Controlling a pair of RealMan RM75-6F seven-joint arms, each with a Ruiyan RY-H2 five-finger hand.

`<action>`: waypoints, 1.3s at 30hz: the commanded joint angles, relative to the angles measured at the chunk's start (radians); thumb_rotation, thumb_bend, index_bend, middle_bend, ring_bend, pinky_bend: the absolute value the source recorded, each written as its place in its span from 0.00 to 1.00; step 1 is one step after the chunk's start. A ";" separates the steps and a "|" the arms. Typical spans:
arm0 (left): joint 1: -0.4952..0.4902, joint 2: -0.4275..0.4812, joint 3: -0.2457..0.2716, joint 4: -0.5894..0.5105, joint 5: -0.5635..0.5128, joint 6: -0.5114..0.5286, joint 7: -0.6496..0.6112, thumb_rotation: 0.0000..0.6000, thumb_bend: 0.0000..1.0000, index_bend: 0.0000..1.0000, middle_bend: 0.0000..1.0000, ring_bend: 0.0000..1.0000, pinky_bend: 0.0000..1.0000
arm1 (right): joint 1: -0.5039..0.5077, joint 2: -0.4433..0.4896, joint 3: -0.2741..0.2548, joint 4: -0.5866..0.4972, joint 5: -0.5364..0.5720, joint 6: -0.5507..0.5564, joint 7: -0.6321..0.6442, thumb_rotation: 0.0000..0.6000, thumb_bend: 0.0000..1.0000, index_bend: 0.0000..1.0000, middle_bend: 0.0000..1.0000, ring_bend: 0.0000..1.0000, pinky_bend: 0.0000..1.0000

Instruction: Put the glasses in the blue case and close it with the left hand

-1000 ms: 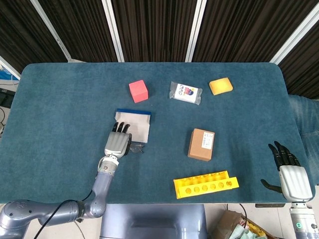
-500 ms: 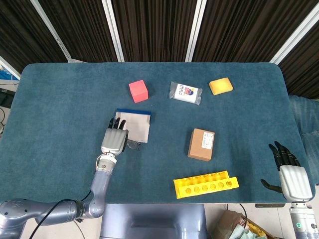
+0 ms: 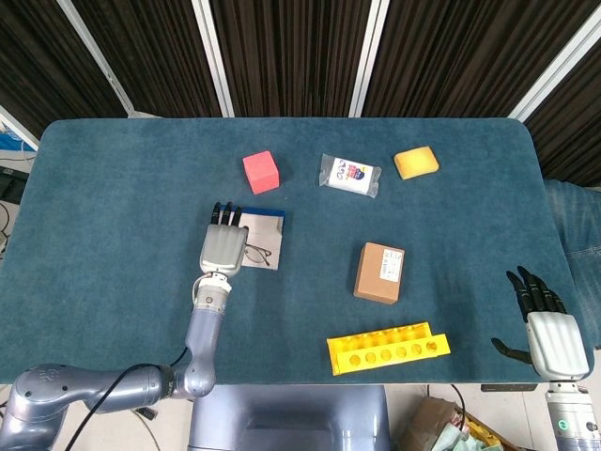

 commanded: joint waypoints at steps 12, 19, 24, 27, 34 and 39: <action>-0.085 -0.105 -0.074 0.273 -0.081 -0.121 -0.041 1.00 0.46 0.59 0.12 0.00 0.00 | 0.003 -0.006 -0.001 0.023 -0.036 0.022 -0.018 1.00 0.09 0.00 0.00 0.09 0.19; -0.113 -0.140 -0.101 0.357 -0.092 -0.160 -0.078 1.00 0.46 0.59 0.12 0.00 0.00 | 0.004 -0.019 -0.008 0.056 -0.079 0.048 -0.014 1.00 0.10 0.00 0.00 0.09 0.19; -0.133 -0.158 -0.105 0.409 -0.089 -0.176 -0.082 1.00 0.46 0.59 0.12 0.00 0.00 | 0.006 -0.021 -0.010 0.057 -0.075 0.040 -0.007 1.00 0.09 0.00 0.00 0.09 0.19; -0.147 -0.173 -0.115 0.444 -0.086 -0.186 -0.095 1.00 0.46 0.59 0.12 0.00 0.00 | 0.007 -0.019 -0.008 0.054 -0.068 0.034 -0.005 1.00 0.09 0.00 0.00 0.09 0.19; -0.180 -0.210 -0.136 0.541 -0.087 -0.215 -0.116 1.00 0.46 0.59 0.12 0.00 0.00 | 0.008 -0.016 -0.007 0.047 -0.057 0.026 0.002 1.00 0.09 0.00 0.00 0.09 0.19; -0.204 -0.235 -0.147 0.607 -0.074 -0.236 -0.141 1.00 0.46 0.59 0.12 0.00 0.00 | 0.008 -0.014 -0.005 0.043 -0.049 0.024 0.002 1.00 0.10 0.00 0.00 0.09 0.19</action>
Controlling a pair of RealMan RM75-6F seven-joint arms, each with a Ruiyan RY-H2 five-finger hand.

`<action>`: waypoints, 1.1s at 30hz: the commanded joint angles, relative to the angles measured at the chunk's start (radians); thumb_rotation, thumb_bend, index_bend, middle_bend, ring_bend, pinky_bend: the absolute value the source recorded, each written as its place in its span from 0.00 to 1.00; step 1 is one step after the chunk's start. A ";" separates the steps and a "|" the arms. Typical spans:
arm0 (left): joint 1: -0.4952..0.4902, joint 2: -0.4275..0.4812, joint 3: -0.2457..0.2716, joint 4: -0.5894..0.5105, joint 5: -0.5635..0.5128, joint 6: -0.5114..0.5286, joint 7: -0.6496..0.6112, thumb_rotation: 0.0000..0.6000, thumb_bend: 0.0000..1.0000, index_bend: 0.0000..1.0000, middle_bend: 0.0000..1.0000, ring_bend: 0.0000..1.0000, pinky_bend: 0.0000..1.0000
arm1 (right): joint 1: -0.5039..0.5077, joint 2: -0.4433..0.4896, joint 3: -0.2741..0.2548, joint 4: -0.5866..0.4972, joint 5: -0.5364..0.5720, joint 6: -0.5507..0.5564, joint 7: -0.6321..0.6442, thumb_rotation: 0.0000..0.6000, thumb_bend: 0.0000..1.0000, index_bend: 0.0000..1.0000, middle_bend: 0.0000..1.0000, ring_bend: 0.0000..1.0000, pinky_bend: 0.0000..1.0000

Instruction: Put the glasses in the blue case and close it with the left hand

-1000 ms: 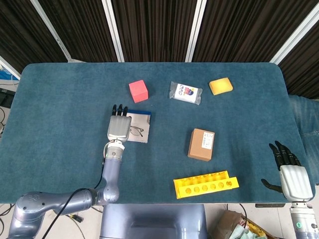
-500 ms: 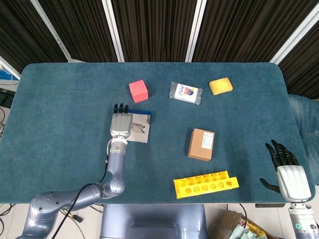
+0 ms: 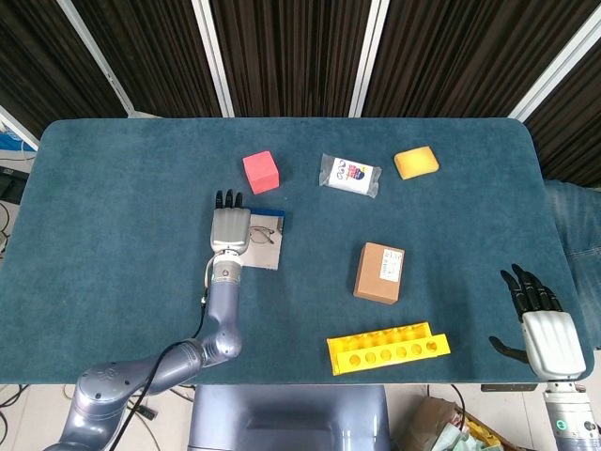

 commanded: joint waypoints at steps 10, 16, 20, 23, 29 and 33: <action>-0.046 -0.048 -0.029 0.115 0.023 -0.027 -0.038 1.00 0.45 0.58 0.12 0.00 0.00 | -0.001 0.002 0.002 -0.006 0.009 -0.004 -0.002 1.00 0.10 0.00 0.00 0.09 0.19; -0.056 -0.066 -0.036 0.153 0.032 -0.040 -0.050 1.00 0.44 0.38 0.09 0.00 0.00 | -0.001 0.003 0.002 -0.011 0.015 -0.006 -0.005 1.00 0.09 0.00 0.00 0.09 0.19; -0.055 -0.075 -0.034 0.162 0.034 -0.043 -0.035 1.00 0.43 0.28 0.07 0.00 0.00 | -0.002 0.004 0.002 -0.015 0.020 -0.009 -0.006 1.00 0.10 0.00 0.00 0.09 0.19; -0.053 -0.078 -0.037 0.159 0.030 -0.039 -0.017 1.00 0.43 0.23 0.06 0.00 0.00 | -0.002 0.005 0.003 -0.018 0.023 -0.011 -0.008 1.00 0.10 0.00 0.00 0.09 0.19; -0.038 -0.068 -0.040 0.107 0.040 -0.013 -0.019 1.00 0.43 0.22 0.06 0.00 0.00 | -0.002 0.007 0.003 -0.022 0.025 -0.011 -0.007 1.00 0.09 0.00 0.00 0.09 0.19; 0.002 -0.037 -0.013 0.014 0.073 0.043 -0.017 1.00 0.43 0.22 0.07 0.00 0.00 | -0.002 0.007 0.003 -0.025 0.029 -0.015 -0.006 1.00 0.09 0.00 0.00 0.09 0.19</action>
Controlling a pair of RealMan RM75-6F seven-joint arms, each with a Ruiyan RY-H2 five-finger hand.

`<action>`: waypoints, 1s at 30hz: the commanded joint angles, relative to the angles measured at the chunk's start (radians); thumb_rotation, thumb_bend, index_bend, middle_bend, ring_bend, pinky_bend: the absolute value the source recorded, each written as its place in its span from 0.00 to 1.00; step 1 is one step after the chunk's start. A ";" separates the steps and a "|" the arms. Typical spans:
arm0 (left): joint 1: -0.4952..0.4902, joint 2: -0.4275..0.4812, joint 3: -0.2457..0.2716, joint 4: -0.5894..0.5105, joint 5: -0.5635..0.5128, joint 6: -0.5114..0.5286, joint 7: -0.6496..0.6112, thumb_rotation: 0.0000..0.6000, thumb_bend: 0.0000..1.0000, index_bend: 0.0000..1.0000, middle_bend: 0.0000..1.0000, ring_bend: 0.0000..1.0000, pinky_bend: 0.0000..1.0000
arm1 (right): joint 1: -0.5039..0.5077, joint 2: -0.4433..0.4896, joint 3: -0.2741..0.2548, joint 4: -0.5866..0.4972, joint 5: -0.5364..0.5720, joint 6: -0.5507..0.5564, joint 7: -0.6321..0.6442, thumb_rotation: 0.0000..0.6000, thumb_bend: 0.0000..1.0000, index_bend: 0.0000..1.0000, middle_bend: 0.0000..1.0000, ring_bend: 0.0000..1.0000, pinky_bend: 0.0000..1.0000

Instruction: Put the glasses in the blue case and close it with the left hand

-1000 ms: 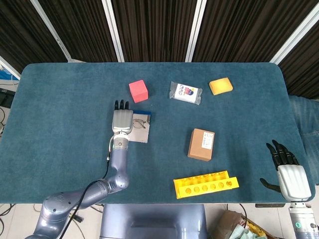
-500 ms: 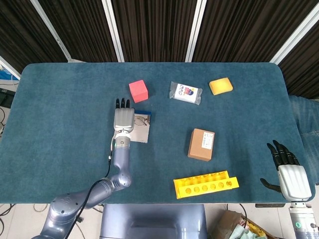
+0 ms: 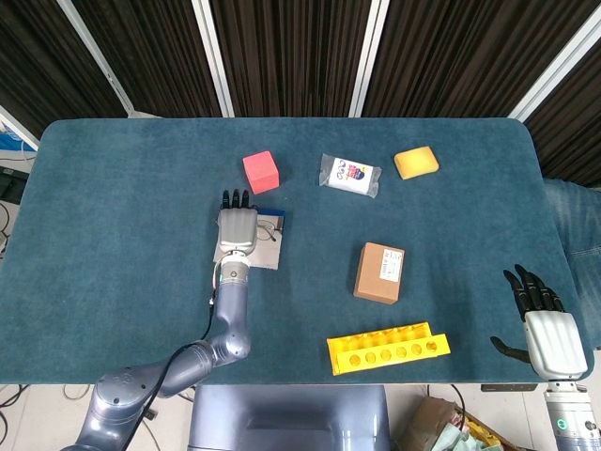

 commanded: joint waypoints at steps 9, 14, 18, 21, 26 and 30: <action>0.187 0.202 0.114 -0.449 0.090 0.172 0.041 1.00 0.43 0.21 0.09 0.02 0.03 | -0.001 0.002 -0.003 -0.004 -0.002 0.000 -0.002 1.00 0.09 0.00 0.00 0.09 0.19; 0.264 0.313 0.188 -0.620 0.161 0.198 0.002 1.00 0.44 0.17 0.18 0.23 0.29 | -0.001 0.000 0.000 -0.004 0.001 0.000 -0.002 1.00 0.10 0.00 0.00 0.09 0.19; 0.314 0.377 0.225 -0.708 0.172 0.172 -0.057 1.00 0.46 0.10 0.44 0.53 0.58 | -0.001 -0.001 0.000 -0.004 0.003 0.001 -0.004 1.00 0.09 0.00 0.00 0.09 0.19; 0.344 0.423 0.220 -0.767 0.059 0.071 -0.105 1.00 0.49 0.06 0.62 0.69 0.69 | -0.002 -0.001 0.001 -0.006 0.007 0.000 -0.002 1.00 0.10 0.00 0.00 0.09 0.19; 0.326 0.460 0.221 -0.780 -0.024 -0.002 -0.094 1.00 0.52 0.00 0.75 0.78 0.76 | -0.002 -0.001 0.002 -0.005 0.007 0.001 -0.003 1.00 0.09 0.00 0.00 0.09 0.19; 0.312 0.457 0.230 -0.762 -0.052 -0.017 -0.089 1.00 0.52 0.00 0.79 0.81 0.78 | -0.003 0.000 0.003 -0.006 0.011 0.000 -0.002 1.00 0.10 0.00 0.00 0.09 0.19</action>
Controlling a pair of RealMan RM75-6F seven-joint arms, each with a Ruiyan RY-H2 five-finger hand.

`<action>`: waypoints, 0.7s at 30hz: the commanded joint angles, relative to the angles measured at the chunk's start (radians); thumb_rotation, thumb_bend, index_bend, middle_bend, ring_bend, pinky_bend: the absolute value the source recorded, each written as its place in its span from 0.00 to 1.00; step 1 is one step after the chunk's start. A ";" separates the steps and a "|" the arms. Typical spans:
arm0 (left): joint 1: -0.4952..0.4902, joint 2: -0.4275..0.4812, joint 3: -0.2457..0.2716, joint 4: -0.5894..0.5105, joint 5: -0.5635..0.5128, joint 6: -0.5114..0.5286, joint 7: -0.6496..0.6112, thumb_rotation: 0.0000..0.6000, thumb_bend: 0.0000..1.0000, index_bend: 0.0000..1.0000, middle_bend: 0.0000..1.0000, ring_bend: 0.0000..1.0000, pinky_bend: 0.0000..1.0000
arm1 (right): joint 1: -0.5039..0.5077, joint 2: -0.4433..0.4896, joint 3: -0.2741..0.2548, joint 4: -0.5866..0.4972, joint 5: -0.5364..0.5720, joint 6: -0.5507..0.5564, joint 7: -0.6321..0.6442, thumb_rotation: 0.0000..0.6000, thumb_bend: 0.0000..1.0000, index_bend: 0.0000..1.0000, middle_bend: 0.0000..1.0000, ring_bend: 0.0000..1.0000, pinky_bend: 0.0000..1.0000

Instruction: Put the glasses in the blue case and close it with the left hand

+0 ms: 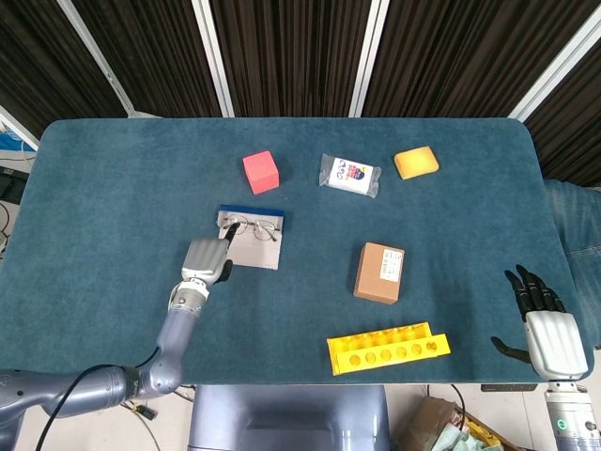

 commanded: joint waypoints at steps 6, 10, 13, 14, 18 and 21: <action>-0.025 -0.011 0.017 0.037 -0.046 -0.023 -0.009 1.00 0.52 0.00 0.79 0.82 0.79 | 0.000 0.002 0.000 -0.002 0.002 -0.002 0.000 1.00 0.10 0.00 0.00 0.09 0.19; -0.032 -0.022 0.021 0.060 -0.055 -0.023 -0.017 1.00 0.52 0.00 0.79 0.82 0.79 | 0.000 0.003 -0.002 -0.003 0.004 -0.006 0.001 1.00 0.10 0.00 0.00 0.09 0.19; -0.043 -0.034 0.019 0.083 -0.067 -0.029 -0.023 1.00 0.52 0.00 0.79 0.82 0.79 | 0.000 0.003 -0.001 -0.004 0.006 -0.008 -0.001 1.00 0.10 0.00 0.00 0.09 0.19; -0.046 -0.037 0.018 0.089 -0.069 -0.031 -0.024 1.00 0.52 0.00 0.79 0.82 0.79 | 0.000 0.003 -0.001 -0.004 0.006 -0.008 -0.002 1.00 0.10 0.00 0.00 0.09 0.19; -0.061 -0.057 0.022 0.126 -0.057 -0.031 -0.029 1.00 0.52 0.00 0.80 0.82 0.79 | 0.000 0.003 -0.001 -0.005 0.008 -0.009 -0.002 1.00 0.10 0.00 0.00 0.09 0.19; -0.074 -0.078 0.017 0.157 -0.073 -0.039 -0.030 1.00 0.52 0.00 0.80 0.82 0.79 | 0.001 0.004 -0.001 -0.005 0.011 -0.012 -0.003 1.00 0.10 0.00 0.00 0.09 0.19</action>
